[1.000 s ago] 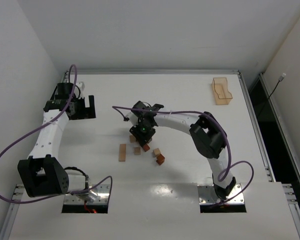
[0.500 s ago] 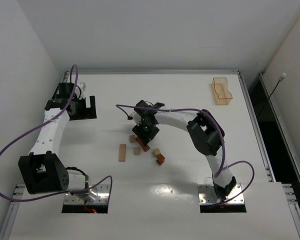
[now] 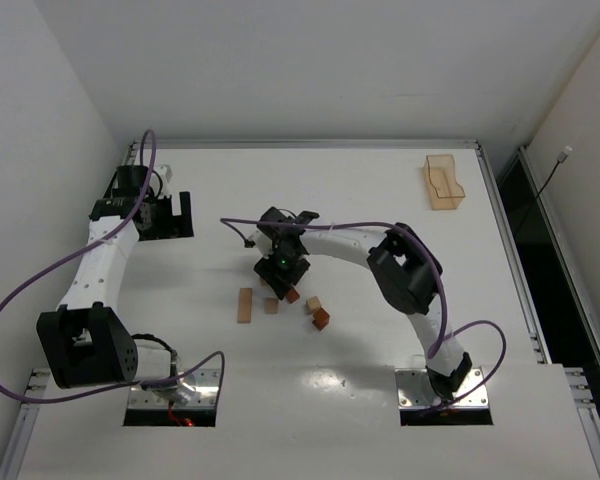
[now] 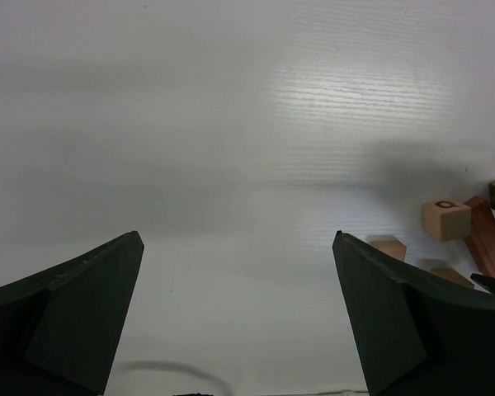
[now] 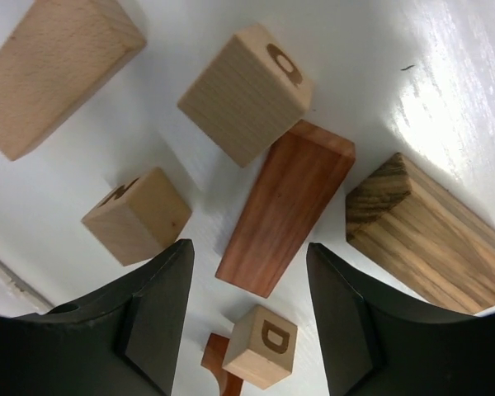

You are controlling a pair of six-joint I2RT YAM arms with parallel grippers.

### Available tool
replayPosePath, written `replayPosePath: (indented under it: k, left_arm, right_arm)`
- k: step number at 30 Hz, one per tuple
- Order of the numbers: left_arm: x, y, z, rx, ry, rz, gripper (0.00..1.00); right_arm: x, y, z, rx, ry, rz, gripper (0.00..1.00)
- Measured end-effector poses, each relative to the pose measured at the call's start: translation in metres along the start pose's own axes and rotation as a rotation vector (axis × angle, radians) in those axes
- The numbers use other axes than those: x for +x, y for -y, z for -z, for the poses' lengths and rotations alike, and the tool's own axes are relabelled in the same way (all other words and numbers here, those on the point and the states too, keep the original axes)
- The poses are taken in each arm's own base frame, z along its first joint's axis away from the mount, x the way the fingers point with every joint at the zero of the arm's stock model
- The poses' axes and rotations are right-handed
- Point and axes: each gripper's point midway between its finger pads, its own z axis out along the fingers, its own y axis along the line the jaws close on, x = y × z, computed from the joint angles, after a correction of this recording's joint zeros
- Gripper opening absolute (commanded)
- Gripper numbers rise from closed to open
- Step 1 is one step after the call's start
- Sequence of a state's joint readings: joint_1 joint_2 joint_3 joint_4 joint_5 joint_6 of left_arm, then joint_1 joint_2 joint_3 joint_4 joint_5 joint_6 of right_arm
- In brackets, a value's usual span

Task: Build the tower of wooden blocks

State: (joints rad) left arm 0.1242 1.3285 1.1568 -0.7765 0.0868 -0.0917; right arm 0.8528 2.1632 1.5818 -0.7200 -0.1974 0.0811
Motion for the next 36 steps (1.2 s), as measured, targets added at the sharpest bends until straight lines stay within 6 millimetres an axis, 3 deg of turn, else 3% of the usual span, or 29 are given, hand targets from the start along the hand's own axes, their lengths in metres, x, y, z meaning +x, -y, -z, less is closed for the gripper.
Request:
replayPosePath:
  k: [8, 9, 11, 15, 18, 19, 25, 28, 33, 36]
  left_arm:
    - [0.0, 0.001, 0.0, 0.003, 0.0, 0.0, 0.99]
    - [0.0, 0.001, 0.0, 0.003, 0.0, 0.0, 0.99]
    - [0.0, 0.001, 0.0, 0.003, 0.0, 0.0, 0.99]
    - [-0.001, 0.001, 0.0, 0.003, 0.005, 0.0, 0.99]
    - [-0.002, 0.001, -0.002, 0.003, 0.006, 0.004, 0.99]
    - [-0.002, 0.001, -0.004, 0.003, 0.003, 0.006, 0.99]
    - [-0.001, 0.002, -0.013, 0.013, -0.016, 0.013, 0.99]
    - [-0.001, 0.004, -0.015, 0.026, -0.017, 0.02, 0.99]
    - [-0.005, 0.007, -0.022, 0.044, -0.027, 0.028, 0.99]
    - [-0.013, 0.007, -0.025, 0.048, -0.024, 0.028, 0.99]
  right_arm:
    - [0.0, 0.018, -0.008, 0.091, -0.013, -0.012, 0.52]
    - [0.0, 0.019, -0.008, 0.096, -0.013, -0.012, 0.41]
    - [0.0, 0.023, -0.009, 0.118, -0.015, -0.016, 0.32]
    - [-0.001, 0.023, -0.009, 0.133, -0.015, -0.009, 0.32]
    - [-0.001, 0.022, -0.01, 0.169, -0.012, 0.021, 0.04]
    - [-0.001, 0.021, -0.01, 0.185, -0.006, 0.037, 0.0]
    - [0.014, 0.012, -0.003, 0.209, -0.009, 0.097, 0.0]
    - [0.015, 0.01, 0.017, 0.207, 0.018, 0.096, 0.0]
    - [-0.027, 0.021, 0.082, 0.269, 0.222, 0.106, 0.0]
    - [-0.048, 0.045, 0.107, 0.332, 0.324, 0.118, 0.0]
